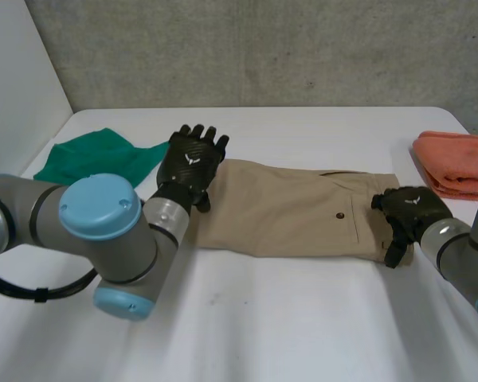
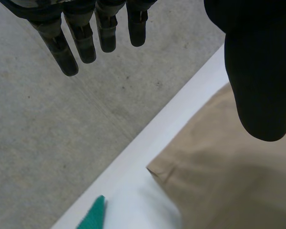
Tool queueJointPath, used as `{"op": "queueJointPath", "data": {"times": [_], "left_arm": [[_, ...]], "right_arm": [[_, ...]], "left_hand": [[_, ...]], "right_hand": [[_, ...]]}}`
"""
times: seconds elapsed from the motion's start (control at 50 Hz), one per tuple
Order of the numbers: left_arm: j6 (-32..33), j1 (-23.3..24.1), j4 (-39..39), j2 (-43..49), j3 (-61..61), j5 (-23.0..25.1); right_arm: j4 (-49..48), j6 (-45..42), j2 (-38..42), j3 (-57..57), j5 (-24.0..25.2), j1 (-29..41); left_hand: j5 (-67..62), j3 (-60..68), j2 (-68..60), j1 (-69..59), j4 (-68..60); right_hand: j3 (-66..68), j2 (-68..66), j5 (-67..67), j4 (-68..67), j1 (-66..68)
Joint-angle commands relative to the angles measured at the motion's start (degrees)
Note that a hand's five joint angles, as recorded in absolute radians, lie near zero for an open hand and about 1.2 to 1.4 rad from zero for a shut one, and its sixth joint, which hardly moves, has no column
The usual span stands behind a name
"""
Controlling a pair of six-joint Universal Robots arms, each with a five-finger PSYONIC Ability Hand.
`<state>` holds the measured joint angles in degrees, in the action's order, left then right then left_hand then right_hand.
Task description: Fold the laundry.
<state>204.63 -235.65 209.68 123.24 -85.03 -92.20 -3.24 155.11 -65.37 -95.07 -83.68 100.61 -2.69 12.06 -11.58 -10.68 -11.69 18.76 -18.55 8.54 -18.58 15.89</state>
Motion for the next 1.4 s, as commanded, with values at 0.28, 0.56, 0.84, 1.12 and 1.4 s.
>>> {"op": "queueJointPath", "data": {"times": [0.28, 0.56, 0.84, 1.12, 1.4], "left_arm": [[-1.3, -0.4, -2.3, -6.0, -4.8, -0.1], [-1.5, -2.8, -3.1, -11.4, -9.8, -0.1], [-1.5, -4.0, -2.9, -12.1, -8.1, -0.1], [-9.1, 3.3, -4.4, -3.4, 7.8, 0.8], [-14.2, 10.7, -25.5, 10.2, 22.9, 0.9]], "right_arm": [[-3.5, -17.4, -5.5, -3.8, -1.2, -8.8], [-2.6, -34.8, -5.4, 6.8, -1.9, 2.8], [-1.9, -32.3, 6.7, 12.4, 9.8, 28.4], [-2.0, 13.7, -5.6, 9.8, 8.9, 12.0], [4.9, 17.4, 0.9, 13.7, 8.6, 7.4]], "left_hand": [[2.1, -1.5, 1.0, 0.1, 1.1], [2.5, -1.8, 1.4, 0.5, 1.5], [2.5, -1.8, 1.4, 0.5, 1.5], [0.3, 0.3, -0.8, -1.7, -0.7], [-1.9, 2.5, -3.0, -3.9, -2.9]], "right_hand": [[61.2, -61.5, 61.5, -61.4, 64.1], [61.2, -61.5, 61.5, -61.4, 64.1], [49.8, -50.0, 50.0, -49.9, 52.6], [-8.8, 8.5, -8.5, 8.6, -5.9], [-8.8, 8.5, -8.5, 8.6, -5.9]]}}
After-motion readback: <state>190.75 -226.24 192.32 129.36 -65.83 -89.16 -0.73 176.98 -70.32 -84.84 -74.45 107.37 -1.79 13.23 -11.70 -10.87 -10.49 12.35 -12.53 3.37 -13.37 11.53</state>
